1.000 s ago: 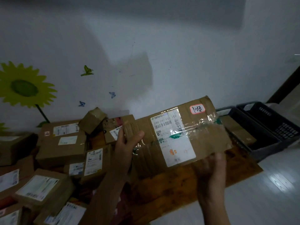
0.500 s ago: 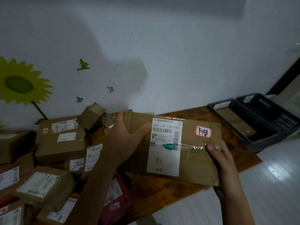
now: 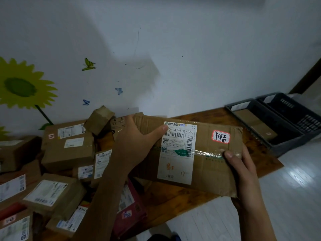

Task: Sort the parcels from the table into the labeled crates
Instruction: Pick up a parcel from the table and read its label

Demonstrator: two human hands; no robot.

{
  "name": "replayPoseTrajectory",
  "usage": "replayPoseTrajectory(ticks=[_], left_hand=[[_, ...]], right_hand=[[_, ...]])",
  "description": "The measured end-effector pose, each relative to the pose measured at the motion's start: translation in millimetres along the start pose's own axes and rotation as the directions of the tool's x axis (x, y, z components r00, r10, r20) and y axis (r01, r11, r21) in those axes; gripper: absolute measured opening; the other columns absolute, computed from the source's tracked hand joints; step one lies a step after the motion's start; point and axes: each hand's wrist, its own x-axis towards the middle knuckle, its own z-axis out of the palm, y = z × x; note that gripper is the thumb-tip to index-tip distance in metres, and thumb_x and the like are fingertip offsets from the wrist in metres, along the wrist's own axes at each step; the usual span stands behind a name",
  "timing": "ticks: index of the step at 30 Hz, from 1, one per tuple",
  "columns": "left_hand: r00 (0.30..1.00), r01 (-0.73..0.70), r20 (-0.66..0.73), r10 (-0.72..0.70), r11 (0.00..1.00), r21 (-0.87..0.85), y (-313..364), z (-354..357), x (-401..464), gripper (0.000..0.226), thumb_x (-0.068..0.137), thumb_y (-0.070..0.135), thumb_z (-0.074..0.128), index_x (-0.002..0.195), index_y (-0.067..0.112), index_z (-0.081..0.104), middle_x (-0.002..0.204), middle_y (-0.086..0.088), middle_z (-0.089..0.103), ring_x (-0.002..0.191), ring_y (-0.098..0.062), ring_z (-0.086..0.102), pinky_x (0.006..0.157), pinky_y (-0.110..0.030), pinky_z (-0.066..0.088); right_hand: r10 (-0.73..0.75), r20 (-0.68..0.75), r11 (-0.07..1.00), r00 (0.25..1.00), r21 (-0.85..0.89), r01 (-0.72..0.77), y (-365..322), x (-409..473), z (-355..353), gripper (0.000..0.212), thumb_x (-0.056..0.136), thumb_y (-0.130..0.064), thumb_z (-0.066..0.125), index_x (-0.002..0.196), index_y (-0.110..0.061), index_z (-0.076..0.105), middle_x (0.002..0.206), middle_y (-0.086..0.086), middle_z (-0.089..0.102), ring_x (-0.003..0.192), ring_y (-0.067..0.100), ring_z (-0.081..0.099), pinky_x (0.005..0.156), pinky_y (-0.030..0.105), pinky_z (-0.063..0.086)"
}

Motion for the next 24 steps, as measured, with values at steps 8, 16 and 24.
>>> replayPoseTrajectory(ticks=[8, 16, 24], left_hand=[[0.999, -0.025, 0.03, 0.025, 1.0, 0.006, -4.4, -0.4, 1.5, 0.072, 0.07, 0.063, 0.075, 0.121, 0.024, 0.043, 0.093, 0.025, 0.049, 0.099, -0.011, 0.056, 0.08, -0.025, 0.043], [0.997, -0.06, 0.045, 0.06, 0.998, -0.014, -3.4, -3.5, -3.4, 0.086, 0.067, 0.063, 0.076, 0.135, 0.021, 0.045, 0.104, 0.019, 0.054, 0.107, -0.013, 0.058, 0.09, -0.03, 0.047], [0.992, -0.098, 0.07, 0.101, 0.994, -0.045, -5.6, -3.0, -4.6, 0.091, 0.065, 0.06, 0.078, 0.14, 0.023, 0.043, 0.1, 0.029, 0.05, 0.099, -0.003, 0.059, 0.085, -0.021, 0.048]], right_hand=[[-0.011, 0.01, 1.0, 1.0, 0.029, 0.011, -2.9, 0.5, 0.9, 0.05, 0.086, -0.029, 0.06, 0.136, -0.028, 0.06, 0.127, 0.005, 0.069, 0.114, 0.029, 0.068, 0.085, 0.046, 0.055], [-0.016, 0.008, 0.997, 1.0, 0.071, 0.015, -4.7, 0.5, 1.1, 0.051, 0.086, -0.025, 0.058, 0.137, -0.02, 0.059, 0.126, 0.008, 0.07, 0.114, 0.031, 0.068, 0.083, 0.036, 0.062], [-0.006, -0.012, 0.993, 1.0, 0.117, 0.007, -3.9, -0.8, 1.1, 0.044, 0.093, -0.018, 0.056, 0.137, -0.017, 0.06, 0.125, 0.01, 0.07, 0.115, 0.032, 0.067, 0.079, 0.033, 0.062]])
